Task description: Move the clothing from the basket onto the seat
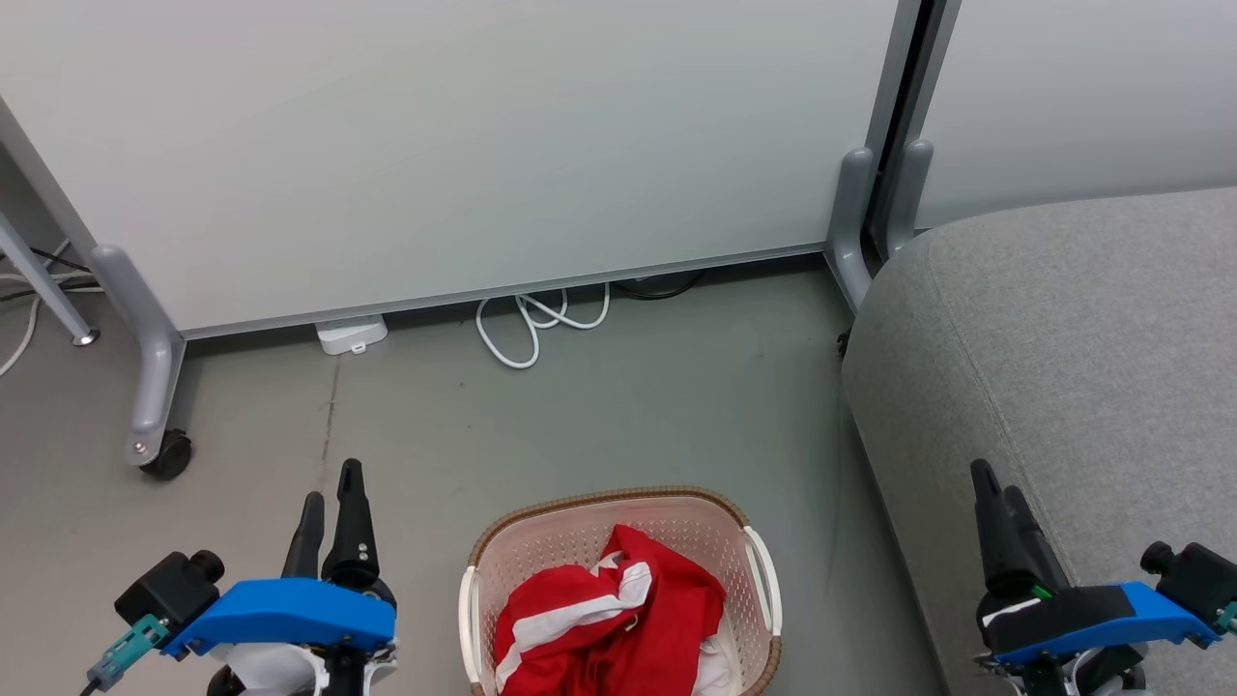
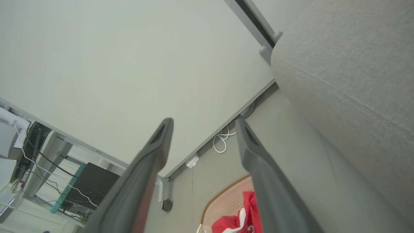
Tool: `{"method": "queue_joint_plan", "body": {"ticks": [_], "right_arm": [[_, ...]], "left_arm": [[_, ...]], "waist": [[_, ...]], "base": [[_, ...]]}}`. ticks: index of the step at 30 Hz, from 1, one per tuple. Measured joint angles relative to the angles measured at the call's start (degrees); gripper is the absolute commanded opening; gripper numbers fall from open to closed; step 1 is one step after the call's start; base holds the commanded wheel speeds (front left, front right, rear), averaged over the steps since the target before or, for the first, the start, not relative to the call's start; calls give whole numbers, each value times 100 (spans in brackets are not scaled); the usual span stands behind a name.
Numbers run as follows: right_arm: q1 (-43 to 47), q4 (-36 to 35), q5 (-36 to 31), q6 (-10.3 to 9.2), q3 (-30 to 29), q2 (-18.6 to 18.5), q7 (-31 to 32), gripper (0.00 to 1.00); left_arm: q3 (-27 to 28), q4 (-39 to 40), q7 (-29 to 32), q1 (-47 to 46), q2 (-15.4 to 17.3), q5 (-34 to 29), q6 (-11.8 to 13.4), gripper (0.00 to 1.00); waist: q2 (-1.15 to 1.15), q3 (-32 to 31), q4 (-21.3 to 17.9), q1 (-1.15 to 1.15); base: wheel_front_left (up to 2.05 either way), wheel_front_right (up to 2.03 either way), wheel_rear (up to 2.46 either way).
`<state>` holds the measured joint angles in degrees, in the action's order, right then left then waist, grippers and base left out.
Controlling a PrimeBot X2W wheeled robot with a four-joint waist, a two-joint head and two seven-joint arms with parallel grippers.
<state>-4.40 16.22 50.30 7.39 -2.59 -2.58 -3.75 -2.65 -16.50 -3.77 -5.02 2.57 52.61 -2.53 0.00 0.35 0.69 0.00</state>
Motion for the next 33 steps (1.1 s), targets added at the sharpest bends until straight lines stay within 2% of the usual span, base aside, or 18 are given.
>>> {"method": "queue_joint_plan", "body": {"ticks": [17,33], "right_arm": [[-75,38,-1426,0,91,-2,-291,100],[-76,63,-2503,1,146,-5,-441,100]], "left_arm": [[-243,-129,-299,-109,69,-1493,48,100],[-305,-380,-545,-163,70,-2303,40,100]], "waist": [[0,32,49,0],[0,-8,95,0]], "base": [[0,0,0],[0,0,0]]}}
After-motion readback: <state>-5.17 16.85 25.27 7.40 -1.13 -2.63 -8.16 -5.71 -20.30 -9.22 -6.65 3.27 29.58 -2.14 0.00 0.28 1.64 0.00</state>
